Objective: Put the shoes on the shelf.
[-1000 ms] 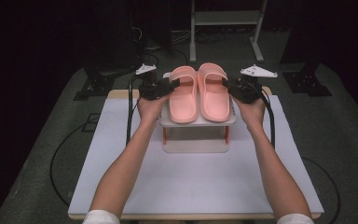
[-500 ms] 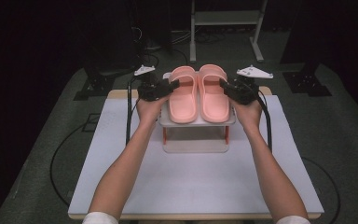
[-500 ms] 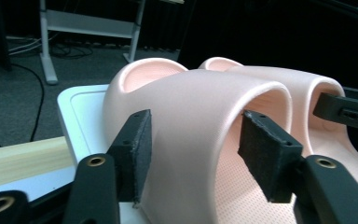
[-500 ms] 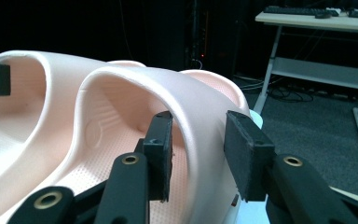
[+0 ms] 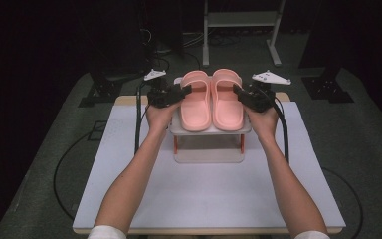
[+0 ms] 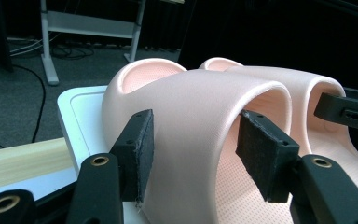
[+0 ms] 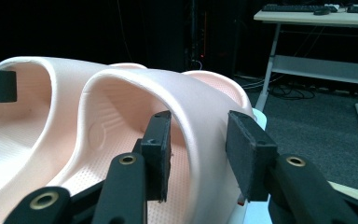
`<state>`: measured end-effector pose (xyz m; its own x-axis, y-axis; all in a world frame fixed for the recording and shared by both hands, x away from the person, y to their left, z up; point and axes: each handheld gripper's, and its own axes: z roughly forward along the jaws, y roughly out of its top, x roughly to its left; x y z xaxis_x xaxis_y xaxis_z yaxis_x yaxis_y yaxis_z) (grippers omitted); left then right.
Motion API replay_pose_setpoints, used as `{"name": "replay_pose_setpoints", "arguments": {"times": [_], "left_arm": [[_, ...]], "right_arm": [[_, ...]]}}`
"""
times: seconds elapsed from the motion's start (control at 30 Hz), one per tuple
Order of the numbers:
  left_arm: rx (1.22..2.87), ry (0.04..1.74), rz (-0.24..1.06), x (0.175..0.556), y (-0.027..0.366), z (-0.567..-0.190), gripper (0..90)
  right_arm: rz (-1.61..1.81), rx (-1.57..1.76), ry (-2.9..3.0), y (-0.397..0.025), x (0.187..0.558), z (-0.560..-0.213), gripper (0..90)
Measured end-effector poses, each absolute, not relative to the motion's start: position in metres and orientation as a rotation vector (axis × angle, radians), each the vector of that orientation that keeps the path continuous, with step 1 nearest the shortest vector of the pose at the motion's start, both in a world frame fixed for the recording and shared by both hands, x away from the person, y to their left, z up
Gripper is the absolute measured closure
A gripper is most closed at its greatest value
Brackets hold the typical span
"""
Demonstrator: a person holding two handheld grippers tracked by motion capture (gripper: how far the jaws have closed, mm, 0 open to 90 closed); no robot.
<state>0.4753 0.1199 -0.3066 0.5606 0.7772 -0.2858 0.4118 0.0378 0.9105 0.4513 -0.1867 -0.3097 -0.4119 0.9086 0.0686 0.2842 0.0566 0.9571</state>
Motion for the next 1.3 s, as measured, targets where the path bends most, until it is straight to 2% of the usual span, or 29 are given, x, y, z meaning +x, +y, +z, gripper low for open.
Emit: {"name": "replay_pose_setpoints", "arguments": {"times": [0.23, 0.43, 1.3], "left_arm": [[1.588, 1.02, 0.387, 0.471, 0.122, -0.306, 43.1], [1.585, 1.014, 0.396, 0.464, 0.126, -0.305, 41.6], [1.598, 0.939, 0.438, 0.427, 0.145, -0.302, 38.2]], "right_arm": [[1.396, 1.209, 1.757, -0.193, 0.449, -0.313, 52.8], [1.418, 1.203, 1.756, -0.201, 0.441, -0.315, 50.1], [1.461, 1.161, 1.772, -0.233, 0.406, -0.319, 46.2]]}}
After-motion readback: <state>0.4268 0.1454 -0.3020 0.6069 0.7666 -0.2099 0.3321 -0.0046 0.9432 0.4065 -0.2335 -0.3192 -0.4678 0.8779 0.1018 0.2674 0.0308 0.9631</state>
